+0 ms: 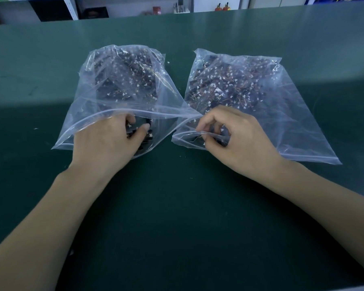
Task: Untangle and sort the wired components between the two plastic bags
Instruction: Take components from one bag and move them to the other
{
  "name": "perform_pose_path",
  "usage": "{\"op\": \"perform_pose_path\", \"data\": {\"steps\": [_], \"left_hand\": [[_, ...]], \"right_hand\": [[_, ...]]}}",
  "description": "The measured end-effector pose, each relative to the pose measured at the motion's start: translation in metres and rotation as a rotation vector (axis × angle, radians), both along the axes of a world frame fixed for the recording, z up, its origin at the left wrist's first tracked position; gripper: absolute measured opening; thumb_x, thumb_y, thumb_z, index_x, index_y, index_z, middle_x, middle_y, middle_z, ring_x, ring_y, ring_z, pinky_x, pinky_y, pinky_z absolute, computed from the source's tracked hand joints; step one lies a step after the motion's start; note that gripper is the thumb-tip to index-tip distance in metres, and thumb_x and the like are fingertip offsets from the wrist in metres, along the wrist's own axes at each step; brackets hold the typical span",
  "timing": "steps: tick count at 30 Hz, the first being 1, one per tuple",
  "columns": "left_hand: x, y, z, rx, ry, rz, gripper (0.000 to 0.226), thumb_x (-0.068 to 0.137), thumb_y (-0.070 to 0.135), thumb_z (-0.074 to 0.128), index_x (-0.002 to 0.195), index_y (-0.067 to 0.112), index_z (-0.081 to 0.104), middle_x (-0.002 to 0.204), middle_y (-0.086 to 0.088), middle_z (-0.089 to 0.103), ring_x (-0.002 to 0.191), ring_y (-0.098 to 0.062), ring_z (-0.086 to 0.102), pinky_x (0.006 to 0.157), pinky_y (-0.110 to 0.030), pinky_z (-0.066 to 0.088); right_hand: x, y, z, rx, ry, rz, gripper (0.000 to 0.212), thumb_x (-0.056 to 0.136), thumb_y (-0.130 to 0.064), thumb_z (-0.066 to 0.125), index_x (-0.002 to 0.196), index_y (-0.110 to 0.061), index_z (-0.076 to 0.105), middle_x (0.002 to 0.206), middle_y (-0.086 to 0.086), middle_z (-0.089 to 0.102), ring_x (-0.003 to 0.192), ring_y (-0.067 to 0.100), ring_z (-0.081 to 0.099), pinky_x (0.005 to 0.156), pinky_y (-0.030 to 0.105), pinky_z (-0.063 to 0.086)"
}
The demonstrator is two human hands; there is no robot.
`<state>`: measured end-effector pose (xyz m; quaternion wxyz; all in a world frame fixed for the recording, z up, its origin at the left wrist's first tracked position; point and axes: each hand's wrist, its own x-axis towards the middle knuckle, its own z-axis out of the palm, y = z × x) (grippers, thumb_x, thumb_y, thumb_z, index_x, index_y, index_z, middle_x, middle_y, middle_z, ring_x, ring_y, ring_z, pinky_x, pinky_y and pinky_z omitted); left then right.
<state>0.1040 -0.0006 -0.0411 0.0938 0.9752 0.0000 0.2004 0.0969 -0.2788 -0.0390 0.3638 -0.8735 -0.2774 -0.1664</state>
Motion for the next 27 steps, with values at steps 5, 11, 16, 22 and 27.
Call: {"op": "perform_pose_path", "data": {"steps": [5, 11, 16, 22, 27], "left_hand": [[-0.003, -0.005, 0.003, 0.020, 0.007, -0.043, 0.031, 0.096, 0.063, 0.060, 0.095, 0.033, 0.067, 0.080, 0.009, 0.070, 0.084, -0.031, 0.068, 0.067, -0.036, 0.039], [-0.009, -0.008, 0.007, -0.064, -0.099, -0.149, 0.012, 0.093, 0.047, 0.077, 0.089, 0.037, 0.078, 0.065, 0.020, 0.054, 0.072, -0.017, 0.060, 0.062, -0.031, 0.041], [-0.013, -0.011, 0.012, -0.094, -0.230, -0.281, 0.011, 0.088, 0.044, 0.084, 0.092, 0.033, 0.084, 0.070, 0.012, 0.064, 0.066, -0.018, 0.063, 0.055, -0.036, 0.053], [-0.016, -0.020, 0.016, -0.188, -0.458, -0.454, 0.020, 0.097, 0.040, 0.079, 0.094, 0.021, 0.086, 0.080, 0.006, 0.072, 0.066, -0.011, 0.061, 0.054, -0.040, 0.053], [-0.020, -0.029, 0.013, -0.290, -0.493, -0.512, 0.021, 0.098, 0.036, 0.080, 0.091, 0.017, 0.085, 0.078, 0.013, 0.071, 0.067, 0.010, 0.051, 0.059, -0.020, 0.043]], "right_hand": [[0.000, 0.000, 0.000, -0.009, 0.006, 0.002, 0.022, 0.087, -0.002, 0.073, 0.099, -0.020, 0.072, 0.093, -0.011, 0.064, 0.082, 0.015, 0.062, 0.076, 0.044, 0.055], [0.000, -0.001, -0.001, -0.025, -0.003, 0.012, 0.018, 0.087, -0.018, 0.083, 0.102, -0.020, 0.073, 0.095, -0.008, 0.066, 0.082, 0.016, 0.061, 0.077, 0.043, 0.056], [-0.001, 0.000, -0.001, -0.029, -0.009, 0.022, 0.024, 0.087, -0.029, 0.085, 0.105, -0.019, 0.073, 0.097, -0.007, 0.066, 0.083, 0.016, 0.061, 0.077, 0.041, 0.055], [-0.002, 0.000, -0.001, -0.005, -0.018, 0.025, 0.025, 0.091, -0.032, 0.083, 0.108, -0.017, 0.073, 0.096, -0.007, 0.067, 0.083, 0.015, 0.062, 0.077, 0.039, 0.055], [-0.003, 0.002, 0.000, -0.004, -0.046, 0.061, 0.034, 0.095, -0.037, 0.078, 0.121, -0.015, 0.073, 0.100, -0.006, 0.068, 0.086, 0.014, 0.063, 0.081, 0.039, 0.055]]}}
